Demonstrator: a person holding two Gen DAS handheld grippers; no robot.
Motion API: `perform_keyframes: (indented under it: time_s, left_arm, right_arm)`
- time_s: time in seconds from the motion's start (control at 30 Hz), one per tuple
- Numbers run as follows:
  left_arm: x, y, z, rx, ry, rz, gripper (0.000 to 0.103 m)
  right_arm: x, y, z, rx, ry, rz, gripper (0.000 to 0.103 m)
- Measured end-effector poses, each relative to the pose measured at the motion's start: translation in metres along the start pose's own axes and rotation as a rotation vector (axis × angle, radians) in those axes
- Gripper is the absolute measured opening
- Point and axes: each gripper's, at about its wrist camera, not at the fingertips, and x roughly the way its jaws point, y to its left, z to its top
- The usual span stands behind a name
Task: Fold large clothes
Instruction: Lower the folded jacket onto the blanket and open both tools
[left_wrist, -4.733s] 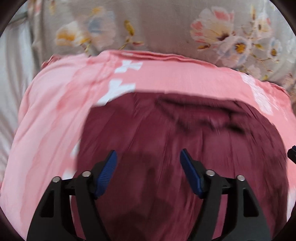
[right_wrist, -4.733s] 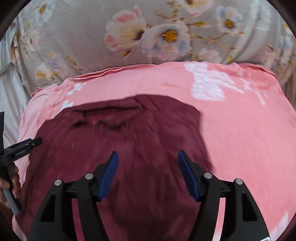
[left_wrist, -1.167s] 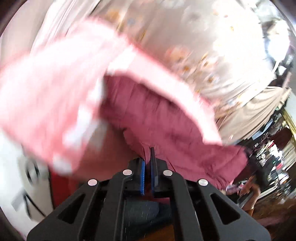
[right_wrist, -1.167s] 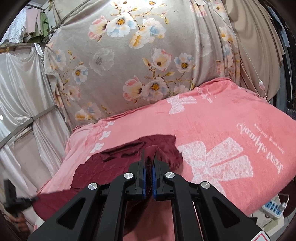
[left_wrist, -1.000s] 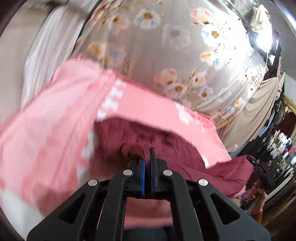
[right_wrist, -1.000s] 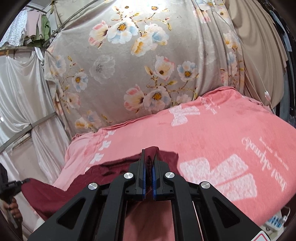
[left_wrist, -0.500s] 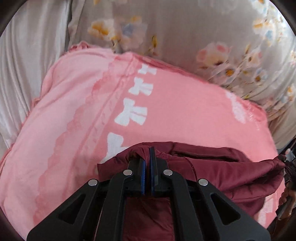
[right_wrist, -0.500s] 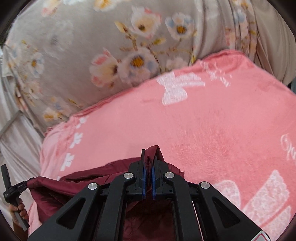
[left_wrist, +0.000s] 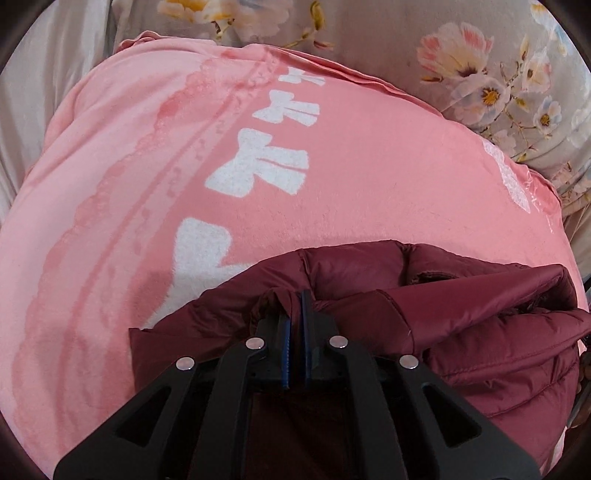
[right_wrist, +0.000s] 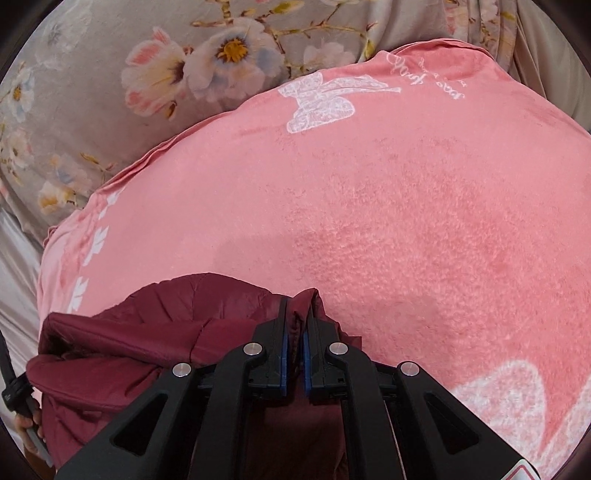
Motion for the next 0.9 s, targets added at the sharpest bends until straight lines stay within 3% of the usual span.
perform_keyframes:
  time_s: [0.07,0.13,0.17,0.2,0.3,0.37,0.4,0.43,0.47,0.53,0.6,0.7,0.9]
  left_arm:
    - [-0.001,0.003,-0.001,-0.017,-0.021,-0.022,0.006]
    - [-0.012,0.007,0.003,-0.032,-0.037,-0.032,0.007]
    - [-0.021,0.008,0.005,-0.036,-0.052,-0.039,0.007]
    - [-0.032,0.01,0.008,-0.04,-0.075,-0.052,0.008]
    - [-0.081,0.01,0.019,-0.007,-0.169,-0.078,0.018]
    - [-0.109,0.003,0.025,0.027,-0.224,-0.056,0.022]
    - [-0.13,-0.004,0.027,0.045,-0.291,-0.014,0.038]
    - [-0.144,-0.01,0.028,0.054,-0.352,0.037,0.063]
    - [-0.159,-0.017,0.027,0.063,-0.42,0.086,0.07]
    - [-0.184,-0.037,0.025,0.097,-0.526,0.14,0.072]
    - [-0.187,-0.057,0.025,0.123,-0.494,0.067,0.07]
    - [-0.156,-0.103,0.013,0.22,-0.349,-0.053,0.061]
    - [-0.075,-0.149,-0.009,0.285,-0.181,-0.072,0.054]
  right_arm:
    - [-0.008,-0.002,0.004,0.01,-0.011,0.03,0.01]
    - [-0.031,-0.006,0.01,0.038,-0.06,0.052,0.021]
    - [-0.045,-0.008,0.013,0.056,-0.093,0.057,0.035]
    - [-0.064,-0.011,0.015,0.072,-0.14,0.065,0.042]
    - [-0.113,-0.007,0.02,0.052,-0.23,0.097,0.042]
    - [-0.141,0.009,0.017,0.001,-0.267,0.123,0.042]
    - [-0.15,0.019,0.014,-0.031,-0.278,0.133,0.042]
    - [-0.159,0.034,0.009,-0.077,-0.286,0.141,0.042]
    - [-0.162,0.046,0.004,-0.115,-0.284,0.147,0.041]
    - [-0.158,0.074,-0.007,-0.188,-0.259,0.164,0.038]
    - [-0.145,0.1,-0.022,-0.27,-0.234,0.157,0.03]
    - [-0.114,0.142,-0.045,-0.407,-0.193,0.13,0.021]
    - [-0.061,0.179,-0.055,-0.5,-0.135,0.112,0.015]
